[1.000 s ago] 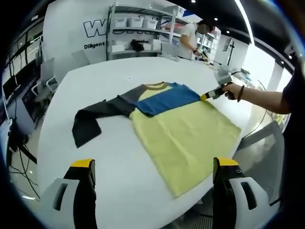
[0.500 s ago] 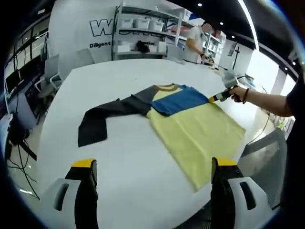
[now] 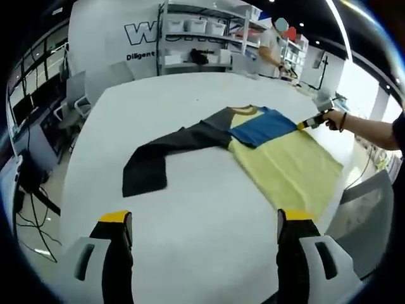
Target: Fold the garment on the visible template until the final outline fits inside the template.
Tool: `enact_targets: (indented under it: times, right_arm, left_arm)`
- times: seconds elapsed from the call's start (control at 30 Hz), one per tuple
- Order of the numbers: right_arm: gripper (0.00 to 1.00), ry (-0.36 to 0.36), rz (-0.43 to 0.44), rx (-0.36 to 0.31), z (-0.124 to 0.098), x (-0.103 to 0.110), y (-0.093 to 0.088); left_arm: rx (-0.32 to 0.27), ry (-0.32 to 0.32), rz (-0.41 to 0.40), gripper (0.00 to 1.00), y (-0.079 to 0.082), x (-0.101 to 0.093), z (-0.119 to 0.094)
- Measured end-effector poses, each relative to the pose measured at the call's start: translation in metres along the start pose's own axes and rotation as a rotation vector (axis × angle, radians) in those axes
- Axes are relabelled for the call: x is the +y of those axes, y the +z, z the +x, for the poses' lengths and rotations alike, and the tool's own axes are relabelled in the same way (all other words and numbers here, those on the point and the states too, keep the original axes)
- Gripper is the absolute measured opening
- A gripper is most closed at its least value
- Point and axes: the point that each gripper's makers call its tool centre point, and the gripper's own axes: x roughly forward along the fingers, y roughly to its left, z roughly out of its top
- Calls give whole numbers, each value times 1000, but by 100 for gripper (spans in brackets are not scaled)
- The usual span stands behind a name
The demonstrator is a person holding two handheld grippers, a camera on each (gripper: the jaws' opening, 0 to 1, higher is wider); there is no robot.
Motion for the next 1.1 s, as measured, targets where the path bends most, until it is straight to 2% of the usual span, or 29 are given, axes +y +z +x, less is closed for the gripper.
enact_targets:
  times: [0.1,0.27,0.43,0.63,0.83,0.87,0.93,1.03,1.1]
  right_arm:
    - [0,-1,1,4,-1,0,0]
    - [0,-8,6,10,-1,0,-1]
    - [0,1,17,-15,-2,-1,-1]
    - [0,0,24,-18,-1,-1,0]
    - [0,1,27,-18,-1,-2,1]
    - [0,2,27,-18,-1,-2,1]
    - [0,2,25,-18,-1,-2,1]
    - [0,1,27,-16,0,-3,1]
    - [0,1,28,-16,0,-3,1]
  left_arm:
    - [4,22,13,87,7,22,10]
    - [32,67,-1,80,7,51,23]
    - [13,86,-45,72,10,71,35]
    - [24,100,-51,62,7,85,46]
    - [15,119,-131,50,5,99,58]
    - [22,125,-168,50,3,102,62]
    - [1,122,-176,48,7,105,66]
    - [11,154,-191,45,6,114,73]
    - [15,153,-185,45,6,115,78]
